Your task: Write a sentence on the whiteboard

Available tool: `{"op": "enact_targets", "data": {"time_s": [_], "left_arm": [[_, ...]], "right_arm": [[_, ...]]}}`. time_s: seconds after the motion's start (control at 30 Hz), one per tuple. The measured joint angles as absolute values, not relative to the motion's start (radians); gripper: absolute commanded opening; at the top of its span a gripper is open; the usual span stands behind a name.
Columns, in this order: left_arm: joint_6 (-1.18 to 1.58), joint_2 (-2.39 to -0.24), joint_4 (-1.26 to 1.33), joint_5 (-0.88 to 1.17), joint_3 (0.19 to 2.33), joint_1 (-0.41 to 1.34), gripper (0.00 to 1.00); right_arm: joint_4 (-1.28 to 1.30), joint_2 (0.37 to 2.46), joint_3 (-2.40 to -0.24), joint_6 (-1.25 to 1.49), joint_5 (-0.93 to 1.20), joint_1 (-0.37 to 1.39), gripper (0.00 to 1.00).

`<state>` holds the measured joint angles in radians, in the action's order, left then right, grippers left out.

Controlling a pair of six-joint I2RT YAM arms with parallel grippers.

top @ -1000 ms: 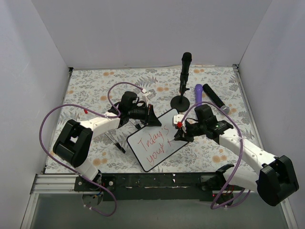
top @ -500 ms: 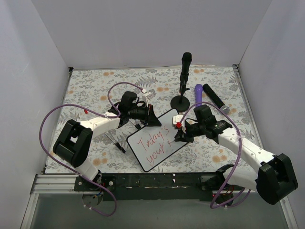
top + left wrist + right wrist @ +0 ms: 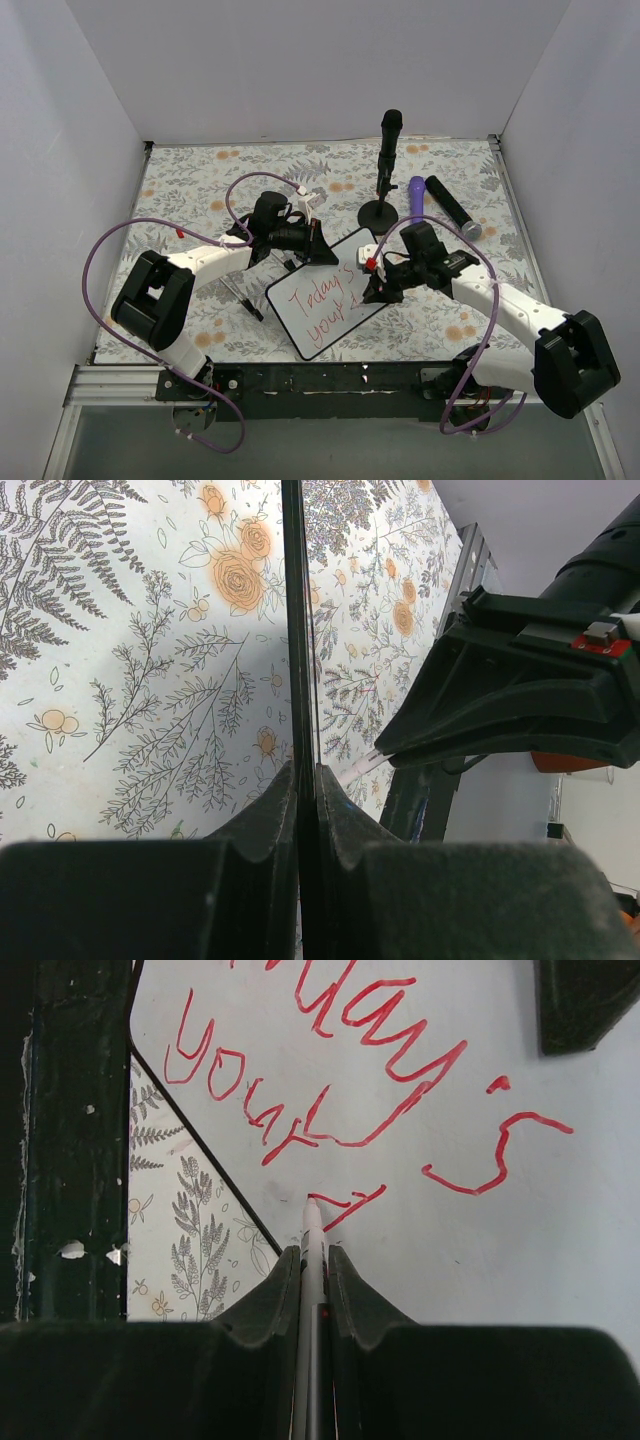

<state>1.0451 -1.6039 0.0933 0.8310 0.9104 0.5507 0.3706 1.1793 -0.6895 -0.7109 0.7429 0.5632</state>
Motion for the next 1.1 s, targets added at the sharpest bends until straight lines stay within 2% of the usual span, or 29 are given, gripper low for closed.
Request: {"op": "enact_targets", "data": {"time_s": [0.33, 1.1], "left_arm": [[1.044, -1.601, 0.09, 0.83, 0.91, 0.551, 0.0], [1.04, -1.599, 0.087, 0.83, 0.91, 0.545, 0.0]], "right_arm": [[0.474, 1.245, -0.698, -0.746, 0.72, 0.571, 0.01], [0.409, 1.155, -0.699, -0.696, 0.658, 0.56, 0.01]]}}
